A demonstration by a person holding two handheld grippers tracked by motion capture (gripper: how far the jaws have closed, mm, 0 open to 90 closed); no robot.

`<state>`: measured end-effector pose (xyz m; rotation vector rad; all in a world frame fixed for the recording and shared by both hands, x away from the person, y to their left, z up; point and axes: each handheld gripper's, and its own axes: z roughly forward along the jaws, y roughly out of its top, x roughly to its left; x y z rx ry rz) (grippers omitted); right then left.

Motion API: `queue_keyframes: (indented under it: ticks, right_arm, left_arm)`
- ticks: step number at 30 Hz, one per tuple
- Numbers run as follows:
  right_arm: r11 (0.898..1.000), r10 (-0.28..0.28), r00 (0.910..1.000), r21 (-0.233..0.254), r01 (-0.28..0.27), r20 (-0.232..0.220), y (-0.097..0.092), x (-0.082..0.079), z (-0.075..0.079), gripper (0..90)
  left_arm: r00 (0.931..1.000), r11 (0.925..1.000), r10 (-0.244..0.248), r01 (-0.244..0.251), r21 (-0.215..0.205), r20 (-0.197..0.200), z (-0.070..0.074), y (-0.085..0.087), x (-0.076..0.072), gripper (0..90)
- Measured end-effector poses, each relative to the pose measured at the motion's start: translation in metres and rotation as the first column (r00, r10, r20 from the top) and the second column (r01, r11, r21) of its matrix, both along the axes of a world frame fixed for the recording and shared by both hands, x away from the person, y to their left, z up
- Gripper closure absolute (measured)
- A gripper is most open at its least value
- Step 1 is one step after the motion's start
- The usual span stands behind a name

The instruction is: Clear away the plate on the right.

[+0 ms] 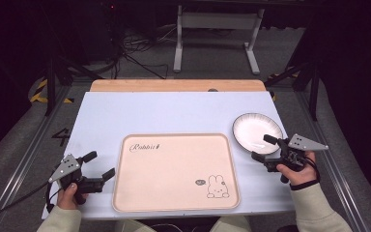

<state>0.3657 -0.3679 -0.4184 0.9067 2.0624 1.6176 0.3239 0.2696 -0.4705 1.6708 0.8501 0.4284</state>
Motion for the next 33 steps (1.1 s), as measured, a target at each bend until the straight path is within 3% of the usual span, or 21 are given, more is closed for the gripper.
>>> queue_keyframes:
  ticks: [11,21,25,33]
  right_arm:
    - [0.999,-0.035,0.9993,0.001,0.035,0.010,-0.010,0.009,0.011,7.7]
    - [0.997,-0.079,0.9967,-0.019,0.079,-0.017,-0.022,0.033,0.020,6.3]
    - [0.992,-0.121,0.9919,-0.045,0.119,-0.038,-0.029,0.041,0.020,6.3]
    - [0.986,-0.160,0.9855,-0.054,0.157,-0.055,-0.040,0.050,0.020,6.3]
  left_arm:
    - [1.0000,1.0000,0.002,-0.002,0.001,0.001,0.000,0.000,0.000,0.4]
    - [1.0000,1.0000,0.004,-0.004,0.001,-0.001,0.000,0.000,0.001,0.4]
    - [1.0000,1.0000,0.005,-0.005,0.001,-0.002,0.000,0.000,0.001,0.4]
    - [1.0000,1.0000,0.005,-0.005,0.004,-0.003,0.000,0.000,0.001,0.4]
